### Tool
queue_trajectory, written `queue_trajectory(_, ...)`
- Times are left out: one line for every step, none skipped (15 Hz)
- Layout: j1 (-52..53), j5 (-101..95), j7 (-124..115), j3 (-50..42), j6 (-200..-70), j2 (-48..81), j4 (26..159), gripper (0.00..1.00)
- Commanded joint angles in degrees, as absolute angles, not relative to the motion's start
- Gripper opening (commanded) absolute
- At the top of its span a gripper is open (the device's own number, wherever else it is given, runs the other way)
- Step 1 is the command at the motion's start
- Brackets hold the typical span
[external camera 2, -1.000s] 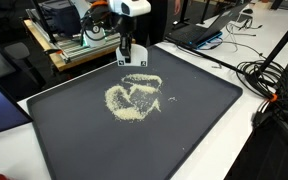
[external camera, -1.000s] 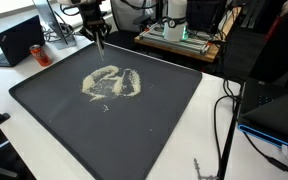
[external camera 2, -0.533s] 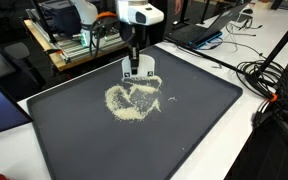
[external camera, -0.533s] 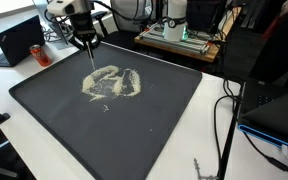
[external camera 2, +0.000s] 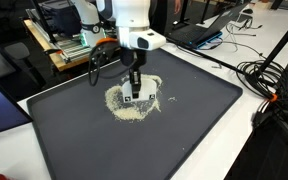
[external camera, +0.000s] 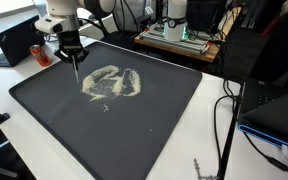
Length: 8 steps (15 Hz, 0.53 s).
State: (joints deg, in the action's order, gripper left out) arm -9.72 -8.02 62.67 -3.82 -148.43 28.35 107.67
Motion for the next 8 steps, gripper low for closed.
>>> queue_trajectory(-10.97, -10.75, 62.04, -4.18, -150.42, 33.13, 103.1, 0.01)
queue_trajectory(-11.0, -11.22, 61.6, -4.47, -150.86, 34.09, 102.39, 0.01)
queue_trajectory(-11.2, -11.19, 61.46, -4.4, -151.26, 35.06, 101.72, 0.01)
queue_trajectory(-11.37, -11.15, 61.51, -4.25, -151.34, 35.81, 101.16, 0.01)
queue_trajectory(-11.41, -11.17, 61.43, -4.2, -151.71, 36.67, 100.66, 0.01)
queue_trajectory(-11.73, -10.64, 61.48, -3.79, -151.87, 37.33, 100.24, 0.01)
queue_trajectory(-11.89, -10.44, 61.31, -3.66, -152.26, 38.02, 99.92, 0.01)
queue_trajectory(-11.87, -10.57, 60.97, -3.81, -152.57, 38.76, 99.65, 0.01)
